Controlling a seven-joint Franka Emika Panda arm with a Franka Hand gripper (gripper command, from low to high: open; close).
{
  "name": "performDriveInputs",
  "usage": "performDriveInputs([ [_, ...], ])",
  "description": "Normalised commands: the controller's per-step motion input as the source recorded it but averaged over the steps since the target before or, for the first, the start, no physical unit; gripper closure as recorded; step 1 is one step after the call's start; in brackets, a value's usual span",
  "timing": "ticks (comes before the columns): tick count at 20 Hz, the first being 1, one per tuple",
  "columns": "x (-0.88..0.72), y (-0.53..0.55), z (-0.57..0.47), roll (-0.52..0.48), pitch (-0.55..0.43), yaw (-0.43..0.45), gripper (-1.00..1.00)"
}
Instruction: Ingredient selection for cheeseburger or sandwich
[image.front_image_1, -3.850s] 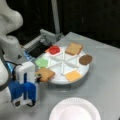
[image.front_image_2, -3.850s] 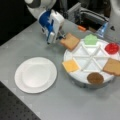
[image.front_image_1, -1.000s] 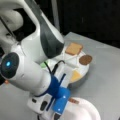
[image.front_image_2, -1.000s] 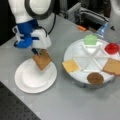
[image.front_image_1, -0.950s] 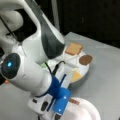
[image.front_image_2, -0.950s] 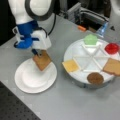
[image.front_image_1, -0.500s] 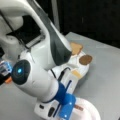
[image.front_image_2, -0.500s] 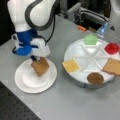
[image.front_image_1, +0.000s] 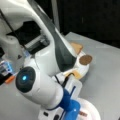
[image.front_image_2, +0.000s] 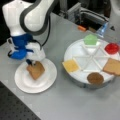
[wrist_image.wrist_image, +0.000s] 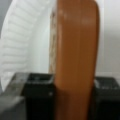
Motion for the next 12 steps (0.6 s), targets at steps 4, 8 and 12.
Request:
performDriveInputs([
  [4, 0.25, -0.24, 0.01, 0.075, 0.137, 0.273, 1.00],
  [8, 0.18, -0.23, -0.01, 0.026, 0.120, 0.290, 1.00],
  [12, 0.15, -0.19, 0.01, 0.043, 0.116, 0.284, 1.00],
])
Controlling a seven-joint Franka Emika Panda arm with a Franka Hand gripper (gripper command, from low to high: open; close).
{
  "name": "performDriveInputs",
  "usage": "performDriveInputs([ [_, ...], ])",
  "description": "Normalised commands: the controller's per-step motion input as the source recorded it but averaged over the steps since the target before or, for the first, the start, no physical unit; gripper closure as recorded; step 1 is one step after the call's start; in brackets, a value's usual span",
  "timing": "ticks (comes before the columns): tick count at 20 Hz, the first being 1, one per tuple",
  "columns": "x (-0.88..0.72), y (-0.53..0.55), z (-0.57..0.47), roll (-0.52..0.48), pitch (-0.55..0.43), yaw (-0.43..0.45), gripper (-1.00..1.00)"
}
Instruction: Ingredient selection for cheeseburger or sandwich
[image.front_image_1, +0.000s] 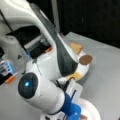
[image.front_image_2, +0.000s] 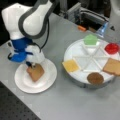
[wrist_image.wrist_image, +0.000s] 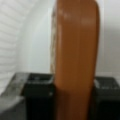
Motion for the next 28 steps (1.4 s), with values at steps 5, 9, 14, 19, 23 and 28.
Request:
performDriveInputs([
  [5, 0.12, -0.22, 0.05, 0.040, 0.120, 0.283, -1.00],
  [9, 0.11, -0.24, 0.09, 0.045, 0.125, 0.280, -1.00],
  [14, 0.15, -0.22, 0.09, 0.017, 0.108, 0.297, -1.00],
  [19, 0.20, -0.25, 0.10, 0.006, 0.107, 0.321, -1.00],
  [23, 0.18, -0.21, 0.12, 0.007, 0.131, 0.287, -1.00],
  [28, 0.09, -0.09, 0.21, -0.036, 0.154, 0.209, -1.00],
])
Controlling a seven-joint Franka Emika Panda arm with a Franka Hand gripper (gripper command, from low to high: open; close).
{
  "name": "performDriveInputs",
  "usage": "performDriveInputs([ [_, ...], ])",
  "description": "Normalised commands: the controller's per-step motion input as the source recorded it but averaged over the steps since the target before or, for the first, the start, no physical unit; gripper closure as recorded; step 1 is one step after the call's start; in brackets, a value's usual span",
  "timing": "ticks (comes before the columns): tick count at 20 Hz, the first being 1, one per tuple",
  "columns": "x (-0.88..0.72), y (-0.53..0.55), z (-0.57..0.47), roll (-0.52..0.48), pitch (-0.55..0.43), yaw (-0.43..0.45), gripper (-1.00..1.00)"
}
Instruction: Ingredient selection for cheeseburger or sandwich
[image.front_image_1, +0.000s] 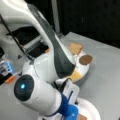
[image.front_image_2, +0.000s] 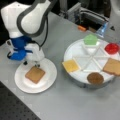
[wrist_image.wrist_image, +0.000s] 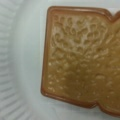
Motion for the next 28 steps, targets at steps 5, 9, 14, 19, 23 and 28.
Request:
performDriveInputs([
  [5, -0.16, 0.16, 0.36, -0.184, 0.196, 0.068, -1.00],
  [9, -0.33, 0.36, 0.31, -0.284, 0.157, 0.004, -1.00],
  [14, -0.42, 0.46, 0.17, -0.367, 0.100, -0.025, -1.00],
  [19, -0.51, 0.52, 0.10, -0.387, 0.001, -0.086, -1.00],
  [23, -0.64, 0.52, 0.05, -0.389, -0.046, -0.121, -1.00],
  [28, -0.72, 0.53, -0.04, -0.299, -0.098, -0.194, -1.00],
])
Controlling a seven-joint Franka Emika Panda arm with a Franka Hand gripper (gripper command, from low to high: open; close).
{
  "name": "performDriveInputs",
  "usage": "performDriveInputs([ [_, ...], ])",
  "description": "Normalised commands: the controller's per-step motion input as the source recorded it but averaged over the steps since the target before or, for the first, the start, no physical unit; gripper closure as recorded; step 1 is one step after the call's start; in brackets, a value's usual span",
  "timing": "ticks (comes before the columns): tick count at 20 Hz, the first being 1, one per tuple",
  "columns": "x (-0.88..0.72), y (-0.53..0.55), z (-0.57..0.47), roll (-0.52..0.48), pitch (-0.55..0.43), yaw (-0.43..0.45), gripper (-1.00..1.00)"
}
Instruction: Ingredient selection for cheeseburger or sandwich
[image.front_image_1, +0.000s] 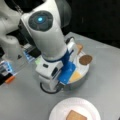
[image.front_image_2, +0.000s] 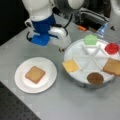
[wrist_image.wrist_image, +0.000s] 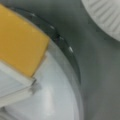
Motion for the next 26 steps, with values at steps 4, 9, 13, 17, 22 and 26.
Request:
performDriveInputs([
  [4, -0.61, 0.38, -0.15, -0.301, -0.138, -0.183, -1.00],
  [9, -0.41, 0.29, -0.11, -0.325, -0.116, -0.091, -1.00],
  [13, -0.25, 0.35, -0.13, -0.301, -0.106, 0.045, -1.00],
  [17, -0.21, 0.33, -0.21, -0.273, -0.133, 0.171, -1.00],
  [22, -0.20, 0.25, -0.21, -0.212, -0.139, 0.184, -1.00],
  [26, -0.19, 0.16, -0.21, -0.151, -0.148, 0.129, -1.00],
])
